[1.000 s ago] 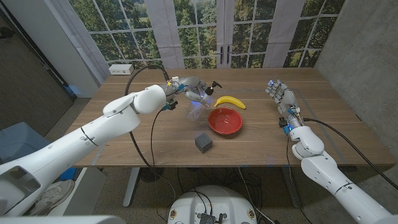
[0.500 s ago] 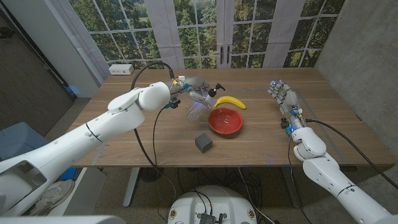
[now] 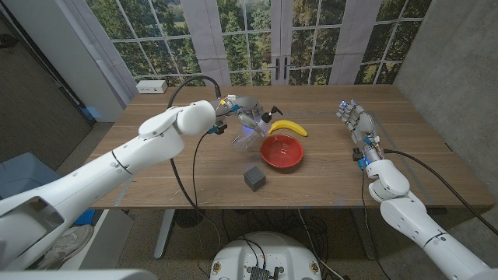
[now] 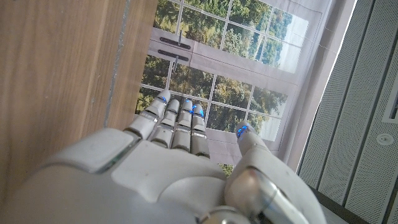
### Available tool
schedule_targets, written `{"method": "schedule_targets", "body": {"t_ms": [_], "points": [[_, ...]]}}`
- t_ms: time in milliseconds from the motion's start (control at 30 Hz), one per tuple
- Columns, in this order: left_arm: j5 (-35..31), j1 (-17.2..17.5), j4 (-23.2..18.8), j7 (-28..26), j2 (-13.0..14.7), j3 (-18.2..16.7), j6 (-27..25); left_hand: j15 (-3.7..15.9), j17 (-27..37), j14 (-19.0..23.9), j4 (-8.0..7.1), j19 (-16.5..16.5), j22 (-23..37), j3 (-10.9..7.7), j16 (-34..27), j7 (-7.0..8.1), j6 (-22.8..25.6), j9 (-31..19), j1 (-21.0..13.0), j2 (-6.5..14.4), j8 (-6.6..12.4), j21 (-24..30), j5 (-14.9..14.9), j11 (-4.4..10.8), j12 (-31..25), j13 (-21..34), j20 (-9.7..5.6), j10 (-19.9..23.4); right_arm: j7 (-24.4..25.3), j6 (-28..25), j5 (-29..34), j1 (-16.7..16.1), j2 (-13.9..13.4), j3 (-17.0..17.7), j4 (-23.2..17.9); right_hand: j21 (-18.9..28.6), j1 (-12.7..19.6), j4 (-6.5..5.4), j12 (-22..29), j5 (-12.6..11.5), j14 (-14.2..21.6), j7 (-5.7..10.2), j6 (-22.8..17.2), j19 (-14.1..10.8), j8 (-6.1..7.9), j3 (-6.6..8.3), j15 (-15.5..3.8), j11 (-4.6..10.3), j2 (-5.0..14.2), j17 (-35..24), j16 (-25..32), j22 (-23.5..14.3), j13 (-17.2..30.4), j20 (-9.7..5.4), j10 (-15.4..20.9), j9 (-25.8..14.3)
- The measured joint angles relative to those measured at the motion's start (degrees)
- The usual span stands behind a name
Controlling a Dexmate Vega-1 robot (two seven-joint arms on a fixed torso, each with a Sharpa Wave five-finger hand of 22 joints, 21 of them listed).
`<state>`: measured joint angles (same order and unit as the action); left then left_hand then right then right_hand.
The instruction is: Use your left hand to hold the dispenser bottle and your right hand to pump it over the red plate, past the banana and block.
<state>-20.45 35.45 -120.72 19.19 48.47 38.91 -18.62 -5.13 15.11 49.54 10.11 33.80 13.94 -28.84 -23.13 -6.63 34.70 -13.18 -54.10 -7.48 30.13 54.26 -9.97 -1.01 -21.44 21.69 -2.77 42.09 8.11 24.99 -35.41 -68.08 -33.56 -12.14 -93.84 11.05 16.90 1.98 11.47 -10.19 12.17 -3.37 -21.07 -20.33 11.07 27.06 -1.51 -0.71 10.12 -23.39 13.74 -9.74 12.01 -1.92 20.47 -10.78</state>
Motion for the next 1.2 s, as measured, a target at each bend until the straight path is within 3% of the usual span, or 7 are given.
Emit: {"method": "schedule_targets", "body": {"t_ms": [233, 733, 833, 1200], "points": [[-0.3, -0.5, 0.5, 0.5, -0.3, 0.2, 0.3, 0.02, 0.1, 0.0, 0.0, 0.0, -0.3, 0.0, 0.0, 0.0, 0.0, 0.0, -0.1, -0.1, 0.0, 0.2, 0.0, 0.01, 0.0, 0.0, 0.0, 0.0, 2.2, -0.4, 1.5, -1.5, -0.1, 0.4, -1.9, 0.0, 0.0, 0.0, 0.0, 0.0, -0.4, -0.04, 0.1, 0.4, 0.0, 0.0, 0.4, -0.44, -0.01, 0.0, 0.0, 0.0, 0.0, 0.81, 0.0, 0.0], [-0.6, -0.8, 0.7, 1.0, -0.6, 0.4, 0.9, 0.02, 0.5, 0.0, -0.01, 0.0, -0.7, 0.01, 0.1, 0.01, 0.0, 0.0, -0.2, -0.2, -0.02, 0.7, 0.1, -0.02, 0.4, 0.3, 0.02, 0.2, 6.5, -1.4, 3.7, -5.6, -0.1, 1.7, -6.6, 0.0, -0.7, -0.17, 0.0, 0.0, -0.8, -0.44, 0.7, 0.4, 0.0, -0.17, 0.83, -1.15, -0.09, 0.0, 0.0, 0.0, 0.0, 0.81, 0.1, 0.0], [-0.7, -0.8, 0.7, 1.1, -0.7, 0.4, 0.9, 0.02, 0.5, 0.0, -0.03, -0.3, -0.7, 0.03, 0.1, 0.01, 0.0, -0.3, -0.2, -0.2, -0.04, 1.1, 0.1, -0.02, 0.4, 0.3, -0.23, 0.2, 7.3, -1.6, 4.2, -6.2, 0.0, 1.9, -7.5, 0.0, -1.3, -0.17, 0.0, 0.0, -0.4, -0.22, 0.8, 0.2, 0.0, -0.17, 1.22, -2.06, -0.69, 0.3, 0.0, 0.0, 0.0, 1.03, 0.2, 0.0], [-1.1, -0.8, 0.5, 1.2, -0.8, 0.5, 0.9, 0.02, 0.5, 0.0, -0.01, -0.5, -1.1, 0.01, 0.3, -0.03, 0.0, -0.3, -0.2, -0.2, -0.26, 1.7, 0.0, -0.02, 0.7, 0.2, -0.19, 0.2, 8.6, -1.4, 5.6, -7.6, 0.8, 2.3, -8.8, 0.0, -1.7, -0.41, 0.0, 0.0, -0.4, -1.35, 1.1, 0.0, 0.0, -0.41, 1.22, -2.47, -0.28, 0.3, 0.0, 0.0, 0.0, 1.22, 0.2, 0.0]]}}
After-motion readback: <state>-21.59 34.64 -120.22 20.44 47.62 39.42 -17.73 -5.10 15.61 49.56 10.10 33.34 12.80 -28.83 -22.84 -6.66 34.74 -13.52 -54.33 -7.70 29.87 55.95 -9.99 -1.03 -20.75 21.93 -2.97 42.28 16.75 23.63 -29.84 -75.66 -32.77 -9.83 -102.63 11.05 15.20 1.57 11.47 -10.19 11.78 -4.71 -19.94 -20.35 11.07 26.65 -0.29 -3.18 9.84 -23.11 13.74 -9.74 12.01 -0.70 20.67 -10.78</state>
